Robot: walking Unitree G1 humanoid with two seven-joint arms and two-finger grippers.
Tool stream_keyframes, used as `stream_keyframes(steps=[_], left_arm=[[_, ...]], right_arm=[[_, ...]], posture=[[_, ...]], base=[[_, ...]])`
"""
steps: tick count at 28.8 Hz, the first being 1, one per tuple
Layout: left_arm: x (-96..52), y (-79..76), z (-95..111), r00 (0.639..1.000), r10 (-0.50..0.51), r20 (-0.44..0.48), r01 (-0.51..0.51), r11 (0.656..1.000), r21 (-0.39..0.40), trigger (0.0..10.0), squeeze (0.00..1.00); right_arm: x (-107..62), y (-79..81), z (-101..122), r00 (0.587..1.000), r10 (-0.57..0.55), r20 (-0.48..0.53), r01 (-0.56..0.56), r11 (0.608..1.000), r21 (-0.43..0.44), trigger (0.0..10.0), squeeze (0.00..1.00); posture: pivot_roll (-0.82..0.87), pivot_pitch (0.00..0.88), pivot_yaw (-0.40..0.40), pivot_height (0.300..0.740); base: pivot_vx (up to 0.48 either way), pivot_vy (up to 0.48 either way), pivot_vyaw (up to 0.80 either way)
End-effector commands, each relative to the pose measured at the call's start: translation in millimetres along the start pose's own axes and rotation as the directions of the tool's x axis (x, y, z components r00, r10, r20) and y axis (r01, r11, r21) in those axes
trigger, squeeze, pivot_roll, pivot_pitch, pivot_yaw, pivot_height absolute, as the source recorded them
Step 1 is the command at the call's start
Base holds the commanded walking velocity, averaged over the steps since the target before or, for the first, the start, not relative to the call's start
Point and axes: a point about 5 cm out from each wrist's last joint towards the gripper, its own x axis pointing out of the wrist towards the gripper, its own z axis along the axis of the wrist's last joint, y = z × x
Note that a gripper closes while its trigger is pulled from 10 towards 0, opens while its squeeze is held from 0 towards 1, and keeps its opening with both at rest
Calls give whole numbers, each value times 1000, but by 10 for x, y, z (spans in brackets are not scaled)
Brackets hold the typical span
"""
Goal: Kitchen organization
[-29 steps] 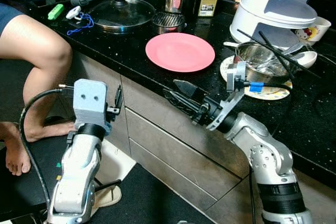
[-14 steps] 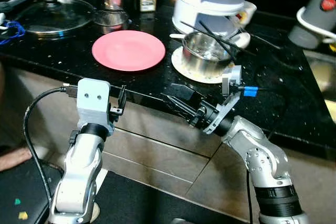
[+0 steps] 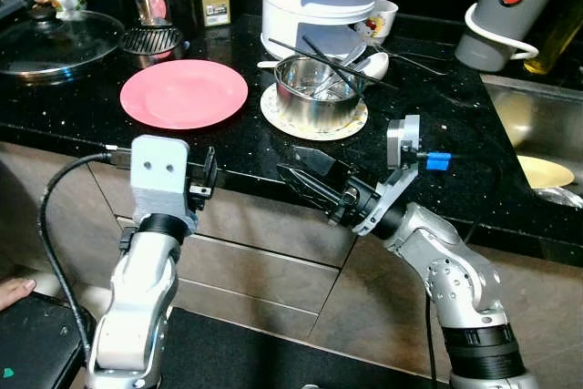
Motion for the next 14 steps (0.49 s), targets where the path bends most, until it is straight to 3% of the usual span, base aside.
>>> stream_keyframes(steps=[1, 4, 9, 14], left_arm=[[-1, 75, 19, 999, 49, -9, -49, 998, -47, 10000, 0], [17, 206, 53, 993, 114, -9, -114, 987, -111, 10000, 0], [77, 515, 94, 974, 228, -15, -224, 939, -263, 10000, 0], [140, 557, 80, 981, 194, -26, -192, 924, -330, 10000, 0]], right_arm=[[1, -38, 36, 1000, -28, -2, 28, 999, -41, 10000, 0], [12, -88, 53, 998, -68, -17, 66, 994, -83, 10000, 0], [92, -100, 131, 996, -81, -44, 71, 980, -186, 10000, 0], [146, -67, 172, 998, -63, -30, 56, 980, -193, 10000, 0]], posture=[[46, 68, -74, 740], [47, 72, -78, 740], [46, 88, -96, 740], [39, 100, -103, 740]], base=[[0, 0, 0], [0, 0, 0], [0, 0, 0], [0, 0, 0]])
